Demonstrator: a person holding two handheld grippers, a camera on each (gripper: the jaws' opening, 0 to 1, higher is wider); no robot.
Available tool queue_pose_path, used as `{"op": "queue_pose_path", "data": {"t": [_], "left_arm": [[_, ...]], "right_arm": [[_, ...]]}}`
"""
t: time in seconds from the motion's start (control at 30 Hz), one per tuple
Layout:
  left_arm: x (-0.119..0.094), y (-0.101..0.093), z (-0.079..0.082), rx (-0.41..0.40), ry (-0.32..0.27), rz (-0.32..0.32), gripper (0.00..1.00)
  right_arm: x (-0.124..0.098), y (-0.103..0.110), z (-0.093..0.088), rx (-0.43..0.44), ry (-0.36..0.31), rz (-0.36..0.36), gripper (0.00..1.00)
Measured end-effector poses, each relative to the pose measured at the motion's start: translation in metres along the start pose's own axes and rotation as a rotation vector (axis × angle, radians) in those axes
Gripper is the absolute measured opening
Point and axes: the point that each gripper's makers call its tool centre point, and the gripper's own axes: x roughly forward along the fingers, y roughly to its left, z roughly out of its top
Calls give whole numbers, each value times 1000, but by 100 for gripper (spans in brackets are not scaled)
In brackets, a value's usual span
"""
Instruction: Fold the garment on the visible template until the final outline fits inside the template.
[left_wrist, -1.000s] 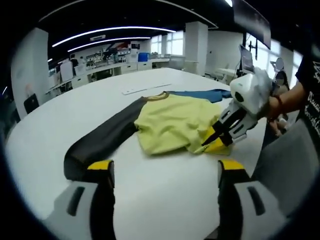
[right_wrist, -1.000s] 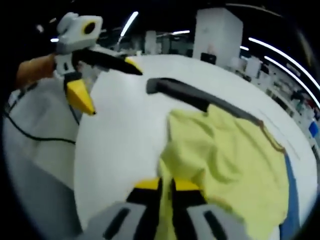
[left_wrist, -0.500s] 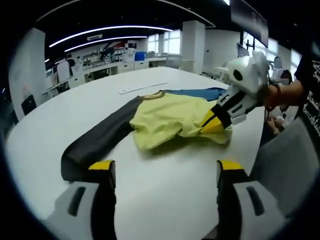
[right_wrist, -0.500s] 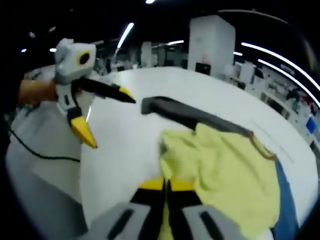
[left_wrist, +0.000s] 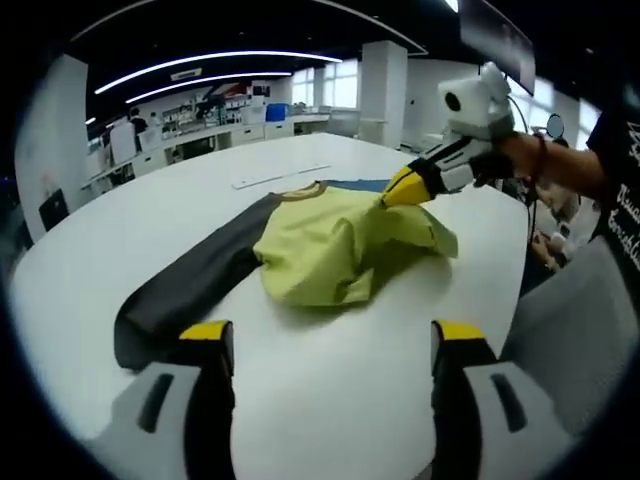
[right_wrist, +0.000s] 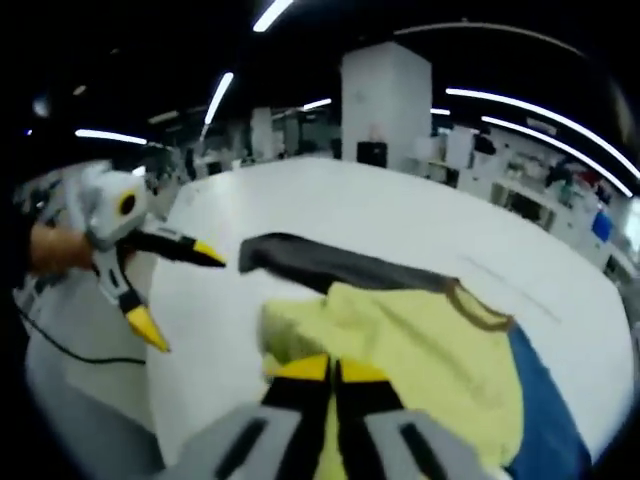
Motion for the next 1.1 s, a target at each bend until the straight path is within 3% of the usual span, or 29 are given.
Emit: {"op": "queue_pose_path", "data": {"t": [0.57,0.73,0.97,1.1], "left_arm": [[8,-8,7,-36,-2,1,68],[11,-9,9,-43,-7,-1,64],[14,-7,9,-43,-10,-7,61],[15,-6,9,-46,-10,-8,60]], "right_arm": [[31,-54,-41,139,118,-85,0],[37,-59,-54,159,150,-98,0],[39,-59,-59,150,178,-99,0],[42,-60,-70,197,194,-97,0]]}}
